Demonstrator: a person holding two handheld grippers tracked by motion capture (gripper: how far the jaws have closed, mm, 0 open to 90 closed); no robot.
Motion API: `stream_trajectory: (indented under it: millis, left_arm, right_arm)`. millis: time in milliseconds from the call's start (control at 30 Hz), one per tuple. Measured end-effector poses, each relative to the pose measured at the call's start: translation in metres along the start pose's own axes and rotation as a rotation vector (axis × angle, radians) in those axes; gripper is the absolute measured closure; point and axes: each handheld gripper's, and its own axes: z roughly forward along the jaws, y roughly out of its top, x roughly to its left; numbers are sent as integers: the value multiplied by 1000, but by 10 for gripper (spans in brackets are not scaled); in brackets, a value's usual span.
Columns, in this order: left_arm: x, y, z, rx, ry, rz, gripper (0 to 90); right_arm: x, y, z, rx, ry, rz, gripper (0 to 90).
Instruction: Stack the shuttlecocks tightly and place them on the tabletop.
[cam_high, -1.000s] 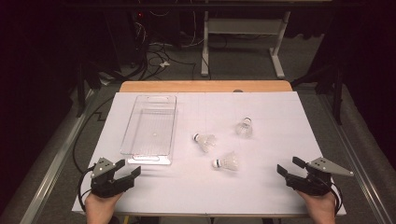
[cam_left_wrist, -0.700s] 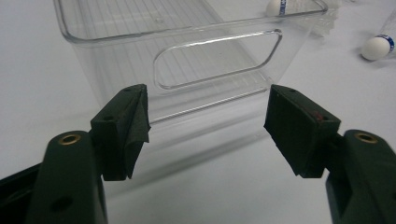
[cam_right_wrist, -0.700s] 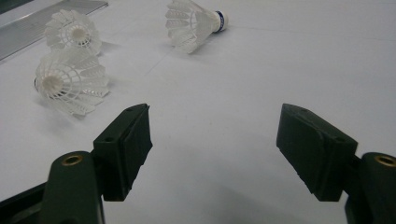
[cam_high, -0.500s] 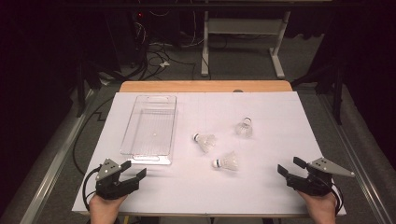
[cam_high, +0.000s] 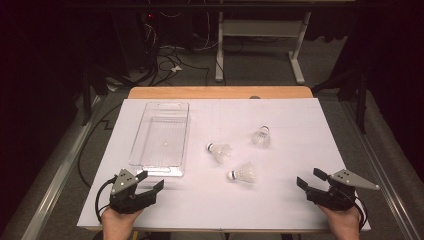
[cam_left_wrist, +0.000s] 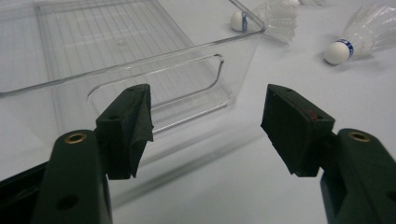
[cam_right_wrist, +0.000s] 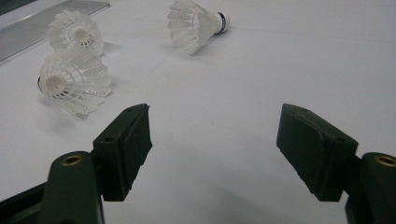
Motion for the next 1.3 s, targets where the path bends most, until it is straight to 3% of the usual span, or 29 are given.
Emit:
stream_trajectory:
  millis: [233, 500, 867, 1300]
  left_arm:
    - [-6, 2, 4, 25, -12, -12, 326]
    - [-12, 7, 6, 35, -59, -36, 360]
    - [-19, 11, 13, 71, -96, -23, 386]
    - [-35, 20, 29, 104, -120, 22, 406]
  right_arm:
    - [0, 0, 0, -2, -1, -2, 265]
    - [0, 0, 0, 0, -3, 1, 265]
    - [1, 0, 0, 0, -2, -1, 266]
    - [1, 0, 0, 3, 4, 0, 268]
